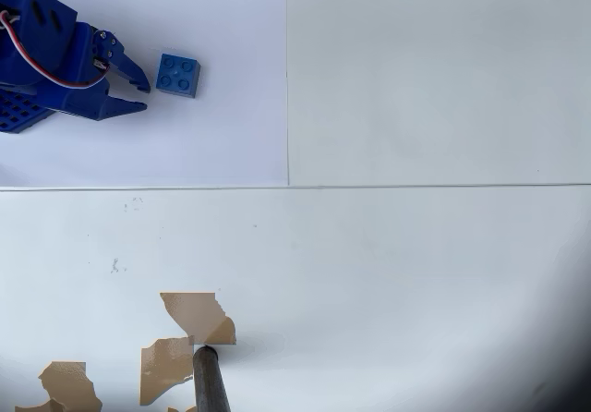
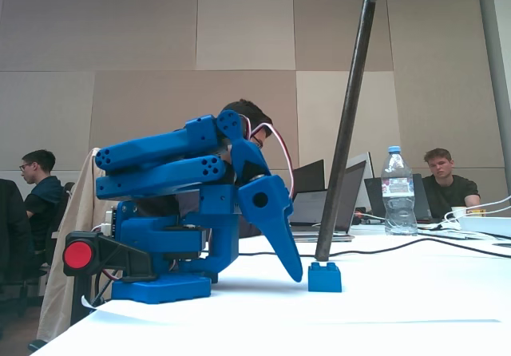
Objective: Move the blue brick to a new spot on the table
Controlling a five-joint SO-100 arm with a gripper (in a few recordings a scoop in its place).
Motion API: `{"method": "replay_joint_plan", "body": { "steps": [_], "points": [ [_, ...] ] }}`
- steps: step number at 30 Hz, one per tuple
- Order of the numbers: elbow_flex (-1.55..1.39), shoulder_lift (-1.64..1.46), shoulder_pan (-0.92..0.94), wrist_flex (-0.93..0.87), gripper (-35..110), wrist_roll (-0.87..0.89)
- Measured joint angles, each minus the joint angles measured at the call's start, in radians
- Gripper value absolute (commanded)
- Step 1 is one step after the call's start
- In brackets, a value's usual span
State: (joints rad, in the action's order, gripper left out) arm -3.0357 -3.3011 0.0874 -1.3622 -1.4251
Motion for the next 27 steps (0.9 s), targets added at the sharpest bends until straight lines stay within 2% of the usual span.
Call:
{"method": "replay_joint_plan", "body": {
  "steps": [6, 11, 21, 27],
  "points": [
    [0.184, 0.164, -0.064, -0.054, 31, 0.025],
    [0.225, 0.308, -0.014, 0.034, 36, -0.043],
    [0.225, 0.666, 0.051, 0.321, 36, -0.080],
    [0.225, 0.819, 0.043, 0.443, 31, -0.066]
  ]
}}
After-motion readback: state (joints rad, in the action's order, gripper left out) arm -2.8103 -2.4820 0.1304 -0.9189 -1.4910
